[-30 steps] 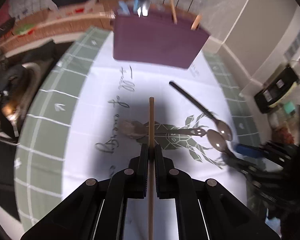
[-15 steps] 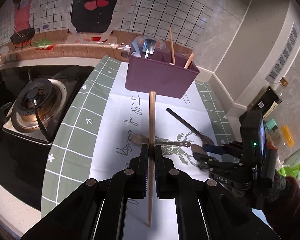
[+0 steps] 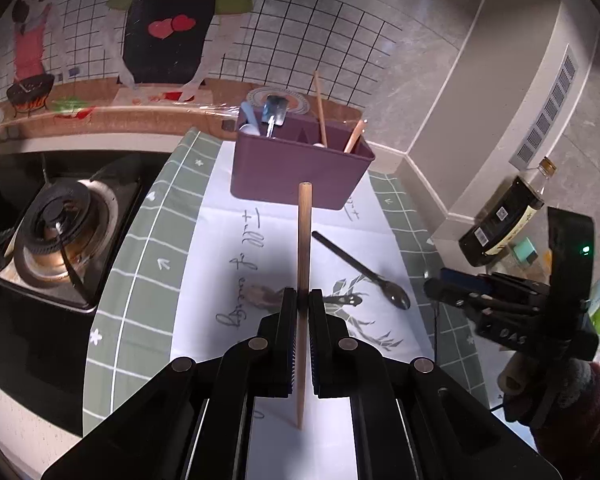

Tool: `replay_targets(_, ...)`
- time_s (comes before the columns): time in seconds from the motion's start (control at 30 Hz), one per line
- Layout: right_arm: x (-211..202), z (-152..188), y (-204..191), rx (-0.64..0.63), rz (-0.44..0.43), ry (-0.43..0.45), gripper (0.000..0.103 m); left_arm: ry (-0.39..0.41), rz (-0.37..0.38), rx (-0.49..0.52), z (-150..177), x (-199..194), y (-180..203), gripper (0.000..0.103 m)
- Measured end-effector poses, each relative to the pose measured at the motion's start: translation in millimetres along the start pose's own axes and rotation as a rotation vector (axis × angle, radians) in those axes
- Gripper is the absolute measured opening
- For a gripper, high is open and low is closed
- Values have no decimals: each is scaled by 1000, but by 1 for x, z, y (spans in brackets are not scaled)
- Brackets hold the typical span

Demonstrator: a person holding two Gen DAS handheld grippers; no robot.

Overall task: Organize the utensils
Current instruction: 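Carry the chopstick and brown spoon over the purple holder and open both grippers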

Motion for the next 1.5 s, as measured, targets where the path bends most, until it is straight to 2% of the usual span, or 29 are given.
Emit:
replay_targets(0.33,-32,-22,8,66,16,90,29,27,47,20,-18,2,12,6)
replay_targets(0.47,-44,-38,14,99,-1,131,29,58,69,32,-37,-2,19,6)
replay_targets(0.57,-65,-66,18,123,-29,194,29,100,113,52,-68,-16,31,6)
replay_targets(0.67,-95,-107,20,113,-40,284,29,207,140,103,-113,-41,50,6)
replay_targets(0.77,-123,-145,20,95,-20,363,29,317,162,160,-164,-67,70,6)
replay_targets(0.93,-151,-206,21,45,55,486,29,398,140,183,-222,-67,74,6)
replay_targets(1.1,-127,-239,25,33,80,490,29,364,126,155,-250,-31,60,6)
replay_targets(1.2,-97,-250,30,37,66,473,29,328,107,149,-256,-1,53,6)
replay_targets(1.3,-69,-253,34,46,53,444,29,299,78,147,-259,29,44,6)
replay_targets(1.5,-2,-246,48,61,52,347,29,213,80,117,-249,86,26,6)
Point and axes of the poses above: each gripper's, at about its wrist camera, not at the fingertips, and x roughly the way its jaws point, y to its right, z to its underside, the point moved 7 cm from there along x, roughly the way its jaws point, and after that the axes turned 5 degrees about -x, right-handed, at the moved point
